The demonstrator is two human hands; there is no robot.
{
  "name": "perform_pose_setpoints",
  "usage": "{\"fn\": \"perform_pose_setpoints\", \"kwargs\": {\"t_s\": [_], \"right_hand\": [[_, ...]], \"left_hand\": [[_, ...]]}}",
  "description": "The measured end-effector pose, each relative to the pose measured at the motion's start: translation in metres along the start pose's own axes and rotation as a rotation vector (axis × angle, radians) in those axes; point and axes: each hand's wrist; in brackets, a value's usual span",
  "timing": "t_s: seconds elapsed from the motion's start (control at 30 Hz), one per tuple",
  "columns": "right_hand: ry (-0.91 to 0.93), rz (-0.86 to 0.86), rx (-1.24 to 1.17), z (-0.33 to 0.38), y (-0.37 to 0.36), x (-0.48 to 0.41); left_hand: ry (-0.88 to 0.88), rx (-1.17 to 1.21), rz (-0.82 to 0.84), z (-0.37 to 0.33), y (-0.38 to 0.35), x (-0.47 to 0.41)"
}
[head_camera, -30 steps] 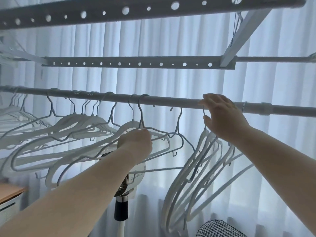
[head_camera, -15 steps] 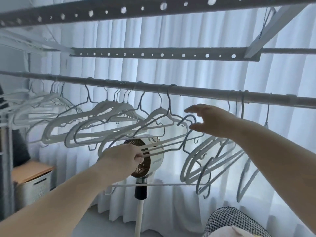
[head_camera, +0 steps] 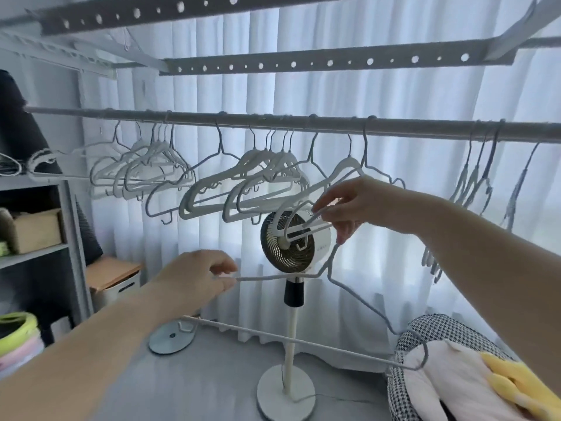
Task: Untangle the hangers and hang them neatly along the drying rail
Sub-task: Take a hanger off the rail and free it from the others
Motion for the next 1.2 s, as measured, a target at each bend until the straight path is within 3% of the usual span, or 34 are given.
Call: {"fn": "perform_pose_setpoints", "kwargs": {"t_s": [0.2, 0.33, 0.47, 0.63, 0.77, 0.9, 1.07, 1.2], "right_hand": [[-0.236, -0.053, -0.082, 0.02, -0.023, 0.012], [-0.348, -0.089, -0.172, 0.029, -0.036, 0.018], [-0.422, -0.257, -0.293, 0.031, -0.049, 0.016], [-0.365, -0.5, -0.43, 0.028, -0.048, 0.014], [-0.292, -0.626, -0.484, 0.024, -0.042, 0.012], [-0.286, -0.615, -0.4, 0.013, -0.031, 0.009], [-0.343, -0.542, -0.189, -0.002, 0.006, 0.009], [-0.285, -0.603, 0.327, -0.026, 0.048, 0.005]], "left_hand": [[-0.094, 0.195, -0.062, 0.008, -0.01, 0.02], [-0.146, 0.197, 0.041, 0.006, -0.017, 0.03], [-0.166, 0.32, 0.277, -0.005, -0.029, 0.038], [-0.075, 0.356, 0.537, -0.024, -0.051, 0.045], [-0.102, 0.312, 0.462, -0.029, -0.064, 0.04], [-0.143, 0.342, 0.336, -0.043, -0.063, 0.026], [-0.181, 0.376, 0.302, -0.072, -0.06, 0.008], [-0.198, 0.392, 0.265, -0.105, -0.059, -0.017]]}}
Point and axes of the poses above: each hand's wrist, its own x-axis away from the middle knuckle, its own y-axis out of the back of the hand, z = x × y, and after that the axes turned 15 degrees about y, right-handed
